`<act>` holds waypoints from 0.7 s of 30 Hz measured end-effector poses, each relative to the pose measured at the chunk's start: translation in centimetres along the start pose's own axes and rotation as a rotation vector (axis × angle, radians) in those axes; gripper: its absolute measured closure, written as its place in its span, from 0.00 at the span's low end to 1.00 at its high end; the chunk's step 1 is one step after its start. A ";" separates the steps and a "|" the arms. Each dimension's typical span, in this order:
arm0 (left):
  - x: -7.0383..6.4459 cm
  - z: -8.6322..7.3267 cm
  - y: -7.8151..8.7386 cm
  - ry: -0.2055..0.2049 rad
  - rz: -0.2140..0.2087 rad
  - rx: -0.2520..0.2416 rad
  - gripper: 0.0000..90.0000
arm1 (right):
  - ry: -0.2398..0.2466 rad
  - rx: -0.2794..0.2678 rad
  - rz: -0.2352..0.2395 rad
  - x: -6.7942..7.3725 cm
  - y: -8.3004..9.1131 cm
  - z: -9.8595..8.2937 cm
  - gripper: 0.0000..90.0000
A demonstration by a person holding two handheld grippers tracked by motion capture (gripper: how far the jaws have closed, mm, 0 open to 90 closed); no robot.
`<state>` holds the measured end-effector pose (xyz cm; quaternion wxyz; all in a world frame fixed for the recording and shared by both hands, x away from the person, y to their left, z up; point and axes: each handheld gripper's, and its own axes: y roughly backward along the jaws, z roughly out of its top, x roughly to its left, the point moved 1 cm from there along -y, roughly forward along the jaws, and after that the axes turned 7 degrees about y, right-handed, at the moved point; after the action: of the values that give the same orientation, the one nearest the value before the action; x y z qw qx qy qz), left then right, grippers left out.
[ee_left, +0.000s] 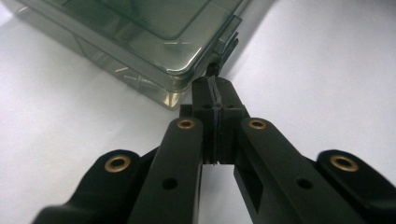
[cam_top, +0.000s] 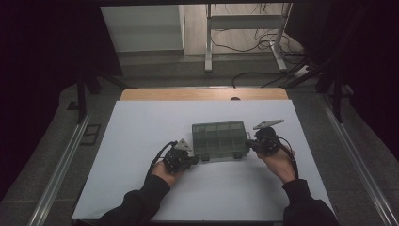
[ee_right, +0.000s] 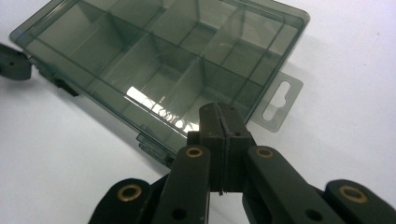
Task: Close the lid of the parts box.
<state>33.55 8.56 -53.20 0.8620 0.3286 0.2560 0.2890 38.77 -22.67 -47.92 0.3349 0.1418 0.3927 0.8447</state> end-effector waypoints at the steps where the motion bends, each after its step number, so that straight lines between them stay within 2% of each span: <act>1: 0.1 0.1 0.0 0.002 0.004 -0.001 1.00 | -0.002 -0.001 0.000 0.1 0.0 0.0 0.99; 14: 0.8 0.4 -0.1 0.012 0.013 -0.010 1.00 | -0.013 -0.003 0.004 0.1 -0.1 0.1 0.98; 21: 1.1 0.3 1.3 0.027 0.002 -0.026 0.98 | -0.024 -0.001 -0.007 0.2 0.2 0.0 0.94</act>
<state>34.09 9.96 -52.29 0.8624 0.3137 0.2635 0.2973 38.50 -22.62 -47.81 0.3424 0.1503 0.3886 0.8421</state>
